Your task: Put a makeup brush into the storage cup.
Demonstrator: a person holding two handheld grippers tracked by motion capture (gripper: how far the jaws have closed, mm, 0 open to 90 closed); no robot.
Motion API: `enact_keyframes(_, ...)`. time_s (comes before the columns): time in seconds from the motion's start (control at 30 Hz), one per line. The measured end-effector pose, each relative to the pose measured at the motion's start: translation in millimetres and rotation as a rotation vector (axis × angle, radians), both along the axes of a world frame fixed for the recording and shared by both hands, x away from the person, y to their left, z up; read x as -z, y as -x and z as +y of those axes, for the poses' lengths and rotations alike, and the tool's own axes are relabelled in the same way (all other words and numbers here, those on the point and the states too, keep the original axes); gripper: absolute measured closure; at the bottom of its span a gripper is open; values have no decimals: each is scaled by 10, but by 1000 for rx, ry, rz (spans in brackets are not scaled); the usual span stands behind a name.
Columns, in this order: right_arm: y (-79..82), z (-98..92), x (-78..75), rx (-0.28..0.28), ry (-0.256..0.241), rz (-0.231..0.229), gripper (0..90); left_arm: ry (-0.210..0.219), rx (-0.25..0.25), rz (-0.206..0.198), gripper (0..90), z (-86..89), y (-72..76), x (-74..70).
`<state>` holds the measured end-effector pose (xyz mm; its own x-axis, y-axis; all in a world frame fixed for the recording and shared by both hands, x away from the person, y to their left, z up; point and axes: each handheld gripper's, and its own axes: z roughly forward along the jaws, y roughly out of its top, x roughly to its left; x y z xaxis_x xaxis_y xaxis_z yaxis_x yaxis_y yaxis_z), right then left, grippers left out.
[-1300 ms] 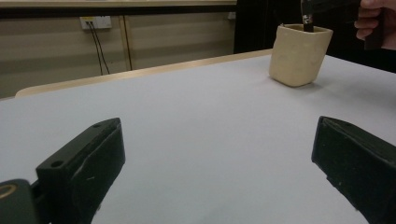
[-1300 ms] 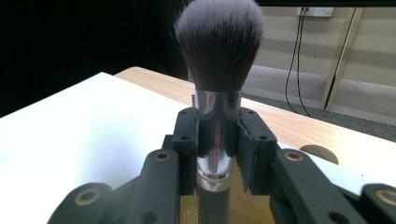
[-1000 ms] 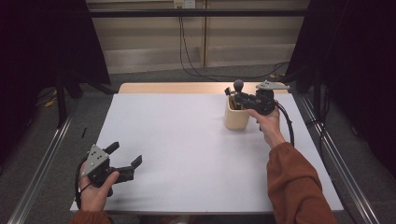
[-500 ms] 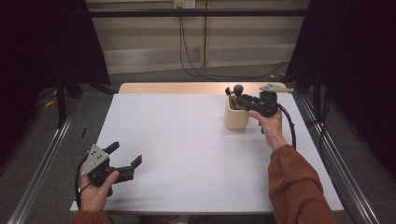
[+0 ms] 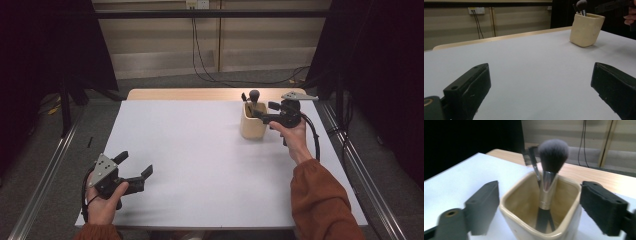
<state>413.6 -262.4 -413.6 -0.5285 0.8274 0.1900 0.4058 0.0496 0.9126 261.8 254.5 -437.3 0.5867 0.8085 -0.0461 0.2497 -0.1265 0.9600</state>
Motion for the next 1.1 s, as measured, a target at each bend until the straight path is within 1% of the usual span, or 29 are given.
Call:
enact_keyframes(0.03, 13, 1, -11, 6, -9, -5, 98, 1, 1, -2, 27, -8, -4, 1)
enact_keyframes(0.13, 34, -17, -29, 14, -4, -17, 15, -1, -4, 3, 27, -9, -27, 13)
enact_keyframes(0.17, 42, -28, -29, 14, -14, -14, 7, -6, -8, 4, 27, -3, -34, 16)
enact_keyframes(0.2, 50, -38, -25, 12, -21, -9, 9, -4, -12, 7, 27, 4, -40, 20)
enact_keyframes(0.27, 79, -52, -8, 25, -18, -5, 9, -7, -19, 8, 27, 21, -45, 30)
enact_keyframes(0.3, 94, -54, -4, 30, -26, 2, 15, -5, -23, 9, 27, 28, -41, 30)
enact_keyframes(0.33, 116, -62, 2, 22, -33, -1, 17, -5, -24, 7, 27, 33, -36, 27)
enact_keyframes(0.4, 146, -69, 2, 17, -25, -10, 16, -7, -24, 0, 27, 39, -16, 13)
enact_keyframes(0.47, 182, -62, -8, 26, -15, -14, 21, -8, -19, -3, 27, 39, -2, 9)
enact_keyframes(0.53, 226, -54, -20, 21, 3, -30, 25, -6, -18, -4, 27, 44, 15, 10)
enact_keyframes(0.63, 303, -50, -31, 1, 6, -28, 26, 1, -20, -11, 27, 64, 35, 5)
enact_keyframes(0.67, 330, -50, -35, 1, 13, -29, 25, 6, -19, -9, 27, 66, 40, 6)
enact_keyframes(0.73, 385, -46, -43, 16, 9, -35, 23, 1, -12, -13, 27, 76, 43, 1)
enact_keyframes(0.77, 411, -48, -46, 15, 10, -40, 21, 3, -12, -11, 27, 73, 44, 3)
enact_keyframes(0.83, 452, -51, -45, 10, 10, -32, 15, 7, -13, -8, 27, 70, 40, 6)
enact_keyframes(0.87, 478, -53, -44, 29, 14, -33, 16, 8, -13, -7, 27, 69, 40, 6)
enact_keyframes(0.93, 516, -73, -34, 47, 25, -48, 12, 8, -15, -7, 27, 68, 45, 5)
enact_keyframes(1.0, 562, -101, -12, 66, 13, -59, 9, 5, -12, -8, 27, 72, 51, 0)
enact_keyframes(1.03, 587, -117, -1, 72, 13, -65, 7, 7, -13, -4, 28, 70, 54, 1)
enact_keyframes(1.1, 636, -147, 17, 75, 16, -61, 7, -1, -14, -6, 28, 70, 58, 0)
